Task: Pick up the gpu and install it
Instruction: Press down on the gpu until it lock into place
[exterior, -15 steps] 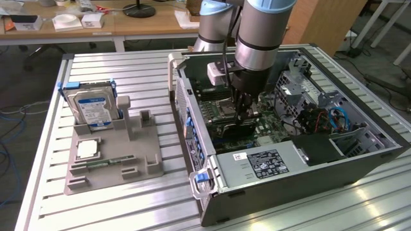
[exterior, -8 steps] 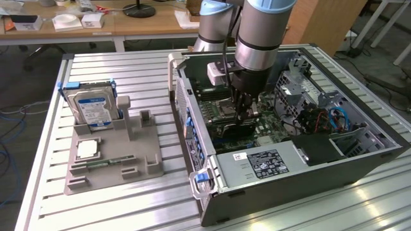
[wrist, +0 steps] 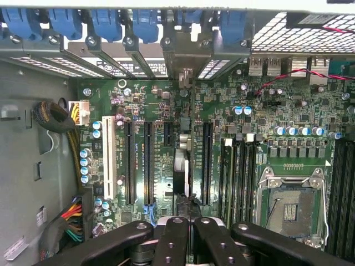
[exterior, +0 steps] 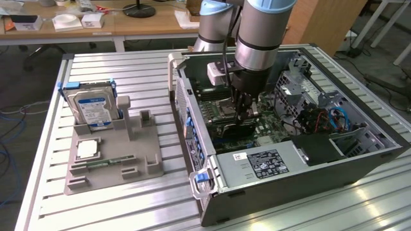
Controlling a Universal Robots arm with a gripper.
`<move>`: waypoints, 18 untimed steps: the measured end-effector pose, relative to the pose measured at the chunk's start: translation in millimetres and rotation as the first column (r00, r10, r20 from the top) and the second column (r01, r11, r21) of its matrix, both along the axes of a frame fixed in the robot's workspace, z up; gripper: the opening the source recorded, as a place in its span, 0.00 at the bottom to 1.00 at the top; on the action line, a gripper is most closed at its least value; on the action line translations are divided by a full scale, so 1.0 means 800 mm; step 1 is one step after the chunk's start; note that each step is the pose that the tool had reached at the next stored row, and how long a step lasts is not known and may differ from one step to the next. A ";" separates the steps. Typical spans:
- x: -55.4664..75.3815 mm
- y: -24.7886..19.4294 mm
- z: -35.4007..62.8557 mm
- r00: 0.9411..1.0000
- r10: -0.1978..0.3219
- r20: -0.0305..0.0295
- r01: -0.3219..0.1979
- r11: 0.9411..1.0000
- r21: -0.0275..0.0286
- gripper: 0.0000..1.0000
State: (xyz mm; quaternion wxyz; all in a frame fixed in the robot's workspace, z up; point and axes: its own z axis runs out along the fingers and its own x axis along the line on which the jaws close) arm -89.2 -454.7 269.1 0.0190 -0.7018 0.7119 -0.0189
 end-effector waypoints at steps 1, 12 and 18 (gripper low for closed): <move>0.000 0.0000 0.000 1.000 0.000 0.000 0.000 1.000 0.000 0.10; -0.029 -0.0001 0.000 1.000 0.000 0.001 0.000 1.000 0.000 0.10; -0.043 -0.0002 0.000 1.000 0.000 0.003 0.000 1.000 0.000 0.10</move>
